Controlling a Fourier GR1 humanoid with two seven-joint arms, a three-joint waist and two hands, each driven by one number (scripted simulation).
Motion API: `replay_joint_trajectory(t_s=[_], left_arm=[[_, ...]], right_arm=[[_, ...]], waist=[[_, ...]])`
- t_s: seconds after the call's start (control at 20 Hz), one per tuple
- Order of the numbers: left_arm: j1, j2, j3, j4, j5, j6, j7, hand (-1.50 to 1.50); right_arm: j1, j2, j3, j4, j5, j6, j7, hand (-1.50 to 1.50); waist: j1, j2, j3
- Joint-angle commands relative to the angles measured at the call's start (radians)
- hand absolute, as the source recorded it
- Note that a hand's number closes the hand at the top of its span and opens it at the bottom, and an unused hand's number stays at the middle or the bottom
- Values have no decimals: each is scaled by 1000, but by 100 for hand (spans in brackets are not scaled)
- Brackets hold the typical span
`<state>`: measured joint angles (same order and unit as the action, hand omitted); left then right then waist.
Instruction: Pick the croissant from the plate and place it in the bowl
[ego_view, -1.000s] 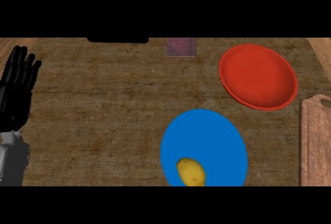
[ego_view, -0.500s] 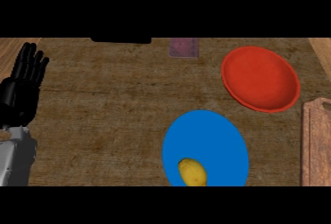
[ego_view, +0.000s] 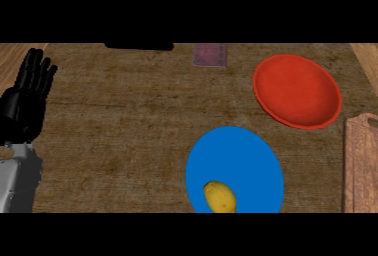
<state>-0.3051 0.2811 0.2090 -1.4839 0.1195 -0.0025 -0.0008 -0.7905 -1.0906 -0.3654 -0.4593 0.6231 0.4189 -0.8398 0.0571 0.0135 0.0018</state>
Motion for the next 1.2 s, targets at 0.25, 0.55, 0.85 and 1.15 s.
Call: replay_joint_trajectory(t_s=[0.25, 0.55, 0.85, 1.15], left_arm=[[17, 3, 17, 30, -7, -1, -40, 0], [7, -19, 3, -12, -6, 30, 28, 0], [78, -13, 0, -60, -22, 17, -7, 0], [46, 2, 32, 6, 7, -5, -22, 0]], right_arm=[[-190, 107, 150, -7, 38, 187, 33, 150], [-233, 271, 217, -11, 49, 155, 152, 150], [-191, 417, 263, -10, 77, 30, 205, 150], [-180, 537, 321, 33, 183, -196, 314, 150]], waist=[[-18, -4, -2], [-32, -11, -2], [-35, -10, -1], [-31, -6, -1]])
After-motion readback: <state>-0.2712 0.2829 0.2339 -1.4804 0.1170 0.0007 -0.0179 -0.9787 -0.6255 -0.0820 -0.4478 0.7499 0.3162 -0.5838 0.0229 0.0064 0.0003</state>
